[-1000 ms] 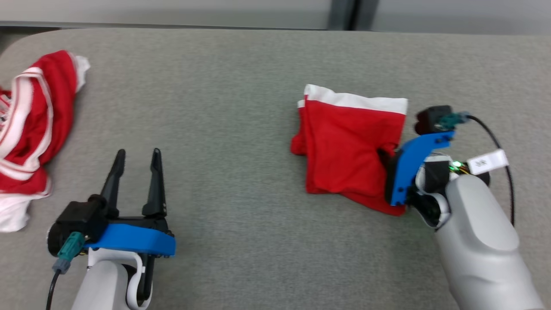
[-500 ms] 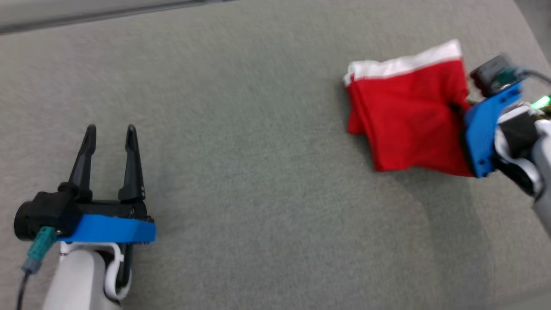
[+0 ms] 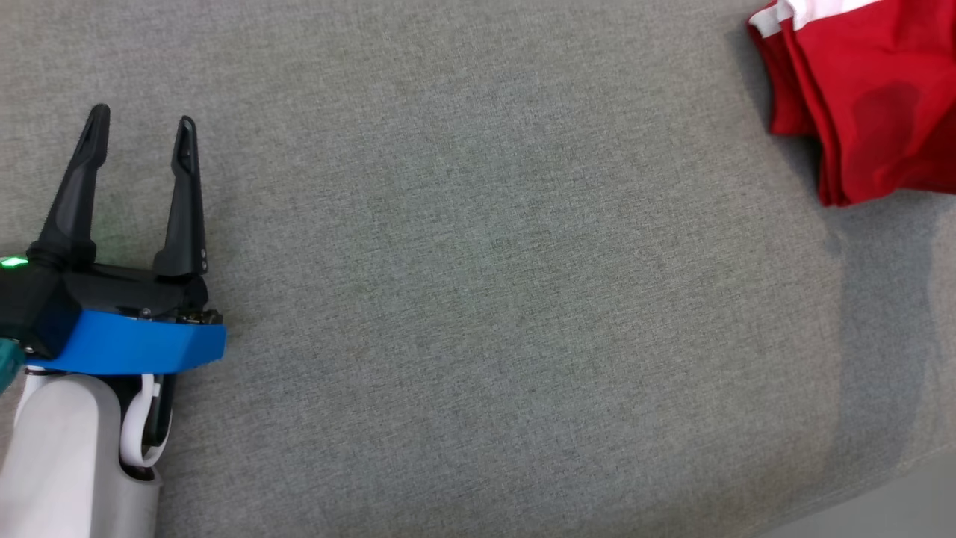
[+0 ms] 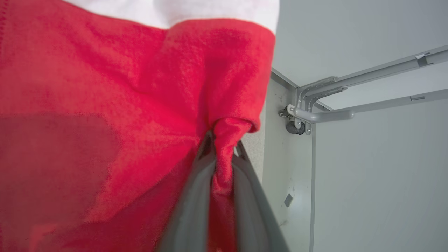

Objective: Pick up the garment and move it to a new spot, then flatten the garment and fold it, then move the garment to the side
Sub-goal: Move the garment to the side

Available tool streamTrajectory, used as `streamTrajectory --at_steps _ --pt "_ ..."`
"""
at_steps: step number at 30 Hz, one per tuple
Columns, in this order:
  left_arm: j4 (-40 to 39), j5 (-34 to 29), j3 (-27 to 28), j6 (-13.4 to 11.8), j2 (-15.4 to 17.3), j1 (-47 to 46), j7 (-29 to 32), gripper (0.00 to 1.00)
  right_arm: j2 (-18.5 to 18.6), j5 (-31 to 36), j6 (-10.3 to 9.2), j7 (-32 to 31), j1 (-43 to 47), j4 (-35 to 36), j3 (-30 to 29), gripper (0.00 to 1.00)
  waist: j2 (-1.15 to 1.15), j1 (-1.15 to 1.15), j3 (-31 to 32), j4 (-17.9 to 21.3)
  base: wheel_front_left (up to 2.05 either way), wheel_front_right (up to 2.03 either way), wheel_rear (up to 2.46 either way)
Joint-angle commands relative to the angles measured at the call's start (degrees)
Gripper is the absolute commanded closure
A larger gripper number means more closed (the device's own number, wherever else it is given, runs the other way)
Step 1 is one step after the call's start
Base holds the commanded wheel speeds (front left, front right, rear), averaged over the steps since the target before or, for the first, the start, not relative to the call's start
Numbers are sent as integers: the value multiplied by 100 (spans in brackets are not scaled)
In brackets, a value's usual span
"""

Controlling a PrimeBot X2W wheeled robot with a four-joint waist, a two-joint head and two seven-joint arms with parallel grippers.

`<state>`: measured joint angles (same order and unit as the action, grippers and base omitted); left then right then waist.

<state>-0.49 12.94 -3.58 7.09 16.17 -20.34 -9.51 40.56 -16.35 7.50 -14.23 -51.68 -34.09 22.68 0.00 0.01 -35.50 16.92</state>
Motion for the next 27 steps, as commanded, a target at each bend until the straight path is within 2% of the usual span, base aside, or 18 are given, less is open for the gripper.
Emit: streamTrajectory --at_steps 1,6,11,12,13,22,27 --pt "-30 -36 22 4 59 -61 47 0 41 71 -1 126 -108 -89 -62 100 0 -1 -46 2 0 0 0" --pt "-266 -34 50 -54 152 9 178 0 -27 301 -1 735 -281 -524 -258 100 0 -1 -142 54 0 0 0" --pt "-373 -21 27 -81 180 96 239 0 -250 567 -1 965 -315 -808 -477 100 0 -1 -127 64 0 0 0" --pt "-376 -7 19 -83 175 110 240 0 -275 607 -1 1023 -306 -837 -530 5 0 -1 -117 52 0 0 0" --pt "-372 9 2 -85 163 122 243 0 -286 658 -1 1100 -293 -860 -574 0 0 -1 -103 31 0 0 0" --pt "-116 127 -44 -134 33 265 48 0 -505 1005 -1 1530 -12 -989 -895 0 0 -1 315 -185 0 0 0" --pt "381 241 -94 -162 -165 459 -202 0 -1060 597 0 1954 292 -822 -1448 0 0 -1 987 -355 0 0 0"
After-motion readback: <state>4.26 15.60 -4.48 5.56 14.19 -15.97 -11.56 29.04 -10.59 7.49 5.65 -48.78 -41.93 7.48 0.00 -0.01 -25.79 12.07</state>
